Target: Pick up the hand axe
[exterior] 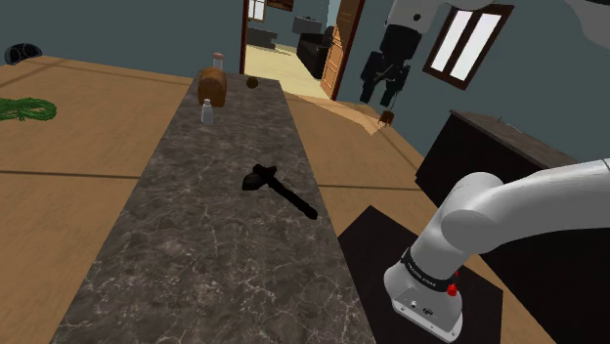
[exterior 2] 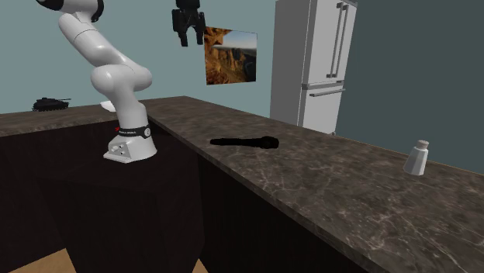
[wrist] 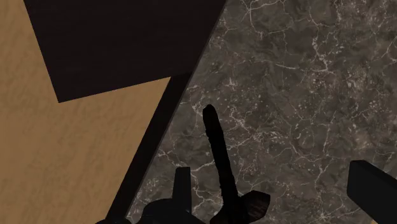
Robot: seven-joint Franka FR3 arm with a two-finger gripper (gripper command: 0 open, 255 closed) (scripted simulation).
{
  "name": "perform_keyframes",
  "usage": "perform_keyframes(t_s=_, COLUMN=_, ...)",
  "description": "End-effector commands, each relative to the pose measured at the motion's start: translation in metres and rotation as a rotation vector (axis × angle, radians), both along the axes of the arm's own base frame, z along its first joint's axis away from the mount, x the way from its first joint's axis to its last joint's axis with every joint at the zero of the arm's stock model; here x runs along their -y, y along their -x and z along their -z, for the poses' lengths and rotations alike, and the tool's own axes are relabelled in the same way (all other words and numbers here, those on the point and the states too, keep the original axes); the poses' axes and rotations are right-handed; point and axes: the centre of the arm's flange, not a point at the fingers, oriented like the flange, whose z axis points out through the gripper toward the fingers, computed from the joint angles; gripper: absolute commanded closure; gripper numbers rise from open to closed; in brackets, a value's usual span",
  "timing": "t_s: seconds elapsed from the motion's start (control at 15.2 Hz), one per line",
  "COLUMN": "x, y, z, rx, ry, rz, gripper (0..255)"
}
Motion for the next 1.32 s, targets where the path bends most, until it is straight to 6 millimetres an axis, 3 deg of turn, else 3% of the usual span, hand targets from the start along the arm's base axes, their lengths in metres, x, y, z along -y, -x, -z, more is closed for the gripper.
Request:
perform_keyframes(t_s=0.0, x=0.000, y=0.000, z=0.000, rx=0.000, ry=0.000, rz=0.000, gripper=0)
perform_keyframes(t_s=1.25, x=-0.040, y=-0.083, z=0.226, rx=0.142, ry=0.056, rz=-0.124, gripper=0)
